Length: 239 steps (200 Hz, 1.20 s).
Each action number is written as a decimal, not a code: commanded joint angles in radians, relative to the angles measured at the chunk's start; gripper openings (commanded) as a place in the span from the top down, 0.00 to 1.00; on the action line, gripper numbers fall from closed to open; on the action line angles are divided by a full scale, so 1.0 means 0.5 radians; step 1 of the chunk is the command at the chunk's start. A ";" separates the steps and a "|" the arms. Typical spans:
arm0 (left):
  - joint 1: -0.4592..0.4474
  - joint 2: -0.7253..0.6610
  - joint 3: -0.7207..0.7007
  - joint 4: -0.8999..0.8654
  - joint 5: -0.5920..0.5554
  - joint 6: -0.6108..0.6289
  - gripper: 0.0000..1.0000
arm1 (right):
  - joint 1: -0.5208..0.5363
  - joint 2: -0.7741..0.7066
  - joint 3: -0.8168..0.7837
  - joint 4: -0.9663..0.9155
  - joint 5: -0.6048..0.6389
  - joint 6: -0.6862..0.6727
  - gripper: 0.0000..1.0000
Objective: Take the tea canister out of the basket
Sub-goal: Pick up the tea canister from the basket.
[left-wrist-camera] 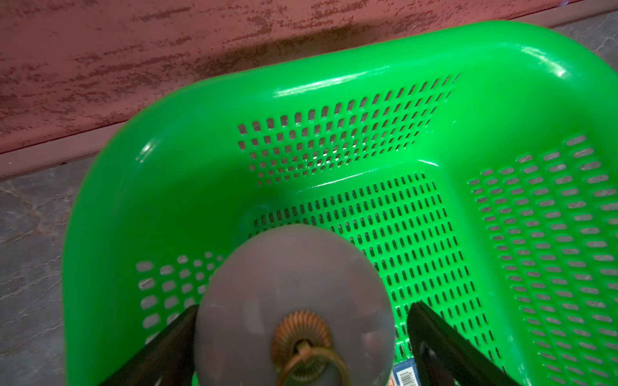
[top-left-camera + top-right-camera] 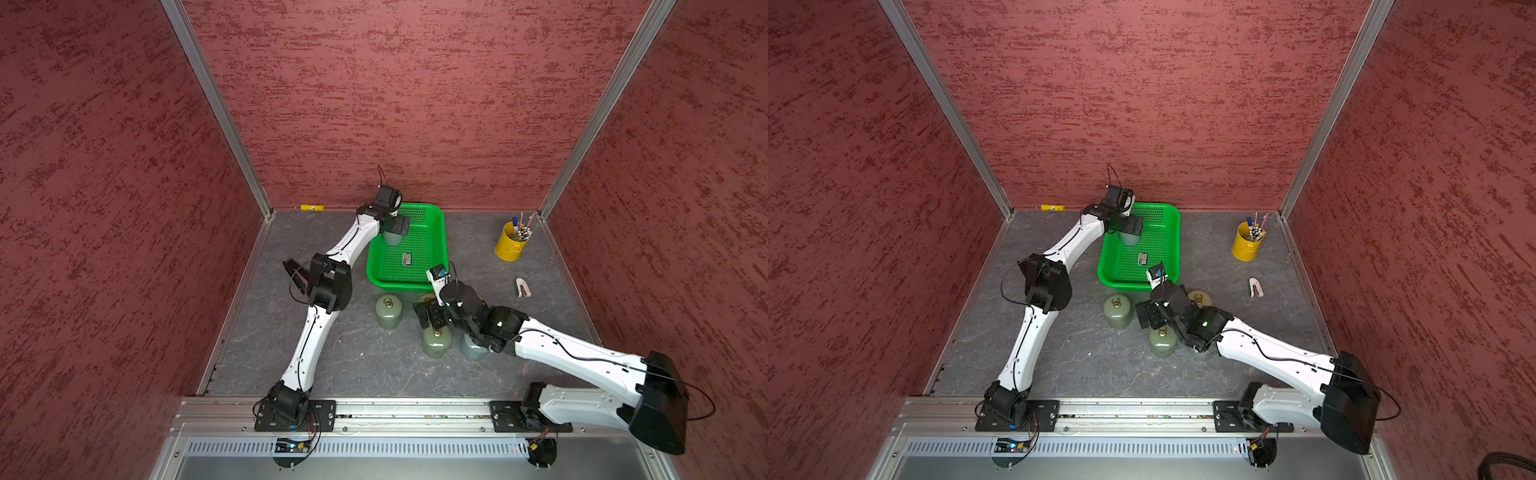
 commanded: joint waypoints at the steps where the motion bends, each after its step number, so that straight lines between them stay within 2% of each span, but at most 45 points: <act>1: -0.009 0.079 0.034 -0.056 -0.064 0.031 0.05 | -0.015 0.016 0.022 0.047 -0.034 -0.012 0.01; 89: -0.032 0.130 0.032 -0.078 -0.135 0.090 0.08 | -0.030 0.053 0.071 0.018 -0.043 -0.051 0.01; 133: -0.031 0.116 0.030 -0.079 -0.170 0.110 0.20 | -0.031 0.064 0.062 0.035 -0.046 -0.032 0.01; 160: -0.045 0.049 -0.010 -0.050 -0.172 0.102 0.38 | -0.031 0.051 0.055 0.046 -0.036 -0.028 0.01; 185: -0.054 -0.098 -0.176 0.055 -0.114 0.060 0.58 | -0.029 0.028 0.050 0.056 -0.019 -0.027 0.01; 211: -0.065 -0.300 -0.401 0.209 -0.112 0.032 0.63 | -0.029 -0.027 0.045 0.095 0.022 -0.030 0.01; 239: -0.069 -0.499 -0.531 0.287 -0.112 0.028 0.63 | -0.035 -0.080 0.056 0.098 0.084 -0.033 0.02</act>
